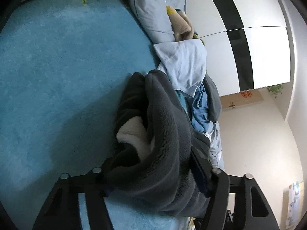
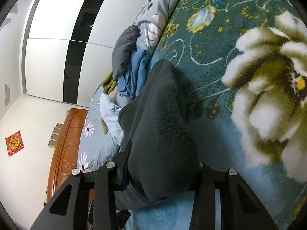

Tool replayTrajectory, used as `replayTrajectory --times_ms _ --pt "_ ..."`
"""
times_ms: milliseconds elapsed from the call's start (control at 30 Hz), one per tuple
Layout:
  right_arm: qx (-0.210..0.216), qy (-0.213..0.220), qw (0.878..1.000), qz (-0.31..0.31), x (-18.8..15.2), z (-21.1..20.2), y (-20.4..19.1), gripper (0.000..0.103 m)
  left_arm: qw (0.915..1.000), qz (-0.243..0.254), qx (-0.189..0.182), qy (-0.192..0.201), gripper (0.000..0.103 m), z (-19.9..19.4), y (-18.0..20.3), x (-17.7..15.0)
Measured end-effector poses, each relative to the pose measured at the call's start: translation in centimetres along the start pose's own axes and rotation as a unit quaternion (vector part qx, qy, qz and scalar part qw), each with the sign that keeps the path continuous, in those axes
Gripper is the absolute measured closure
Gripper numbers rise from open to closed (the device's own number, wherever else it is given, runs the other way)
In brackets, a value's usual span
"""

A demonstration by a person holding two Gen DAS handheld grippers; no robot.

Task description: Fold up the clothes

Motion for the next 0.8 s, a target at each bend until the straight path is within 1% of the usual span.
replayTrajectory --times_ms 67,167,267,333,433,533,600,700,800 --pt "-0.001 -0.003 1.000 -0.006 -0.4 -0.4 -0.5 0.064 0.9999 0.013 0.003 0.006 0.047 -0.7 0.5 -0.1" --pt "0.003 -0.009 1.000 -0.011 -1.2 -1.3 -0.7 0.065 0.9998 0.017 0.003 0.008 0.051 -1.6 0.9 -0.5" --pt "0.005 -0.012 1.000 -0.012 -1.9 -2.7 -0.4 0.066 0.9997 0.023 -0.001 0.003 0.053 -2.7 1.3 -1.3" --pt "0.011 -0.014 1.000 -0.013 -2.4 -4.1 0.0 0.066 0.9994 0.032 -0.004 -0.007 0.053 -3.9 1.4 -2.3" --pt "0.013 -0.016 1.000 -0.017 -3.4 -6.7 1.1 0.066 0.9985 0.042 -0.009 -0.035 0.054 -5.7 1.2 -4.6" --pt "0.014 -0.018 1.000 -0.014 -4.6 -9.3 2.9 0.066 0.9963 0.064 -0.009 -0.056 0.054 -7.5 1.0 -7.0" --pt "0.017 -0.019 1.000 -0.009 -5.1 -10.5 4.1 0.066 0.9952 0.075 -0.009 -0.063 0.054 -7.9 0.8 -7.8" --pt "0.017 -0.023 1.000 0.009 -5.4 -10.7 6.0 0.066 0.9951 0.071 0.000 -0.069 0.054 -7.5 0.2 -8.2" --pt "0.025 -0.022 0.999 0.016 -5.5 -10.5 6.6 0.066 0.9941 0.080 0.004 -0.074 0.049 -7.3 0.3 -8.3"
Point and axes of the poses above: each gripper's, at about its wrist camera, not at the fingertips, and z roughly the way its jaws point, y to its right, x to its top, the point moved 2 cm from there along z, roughly the way its jaws point, and after that the axes turned 9 degrees about z, right-handed, at the moved point
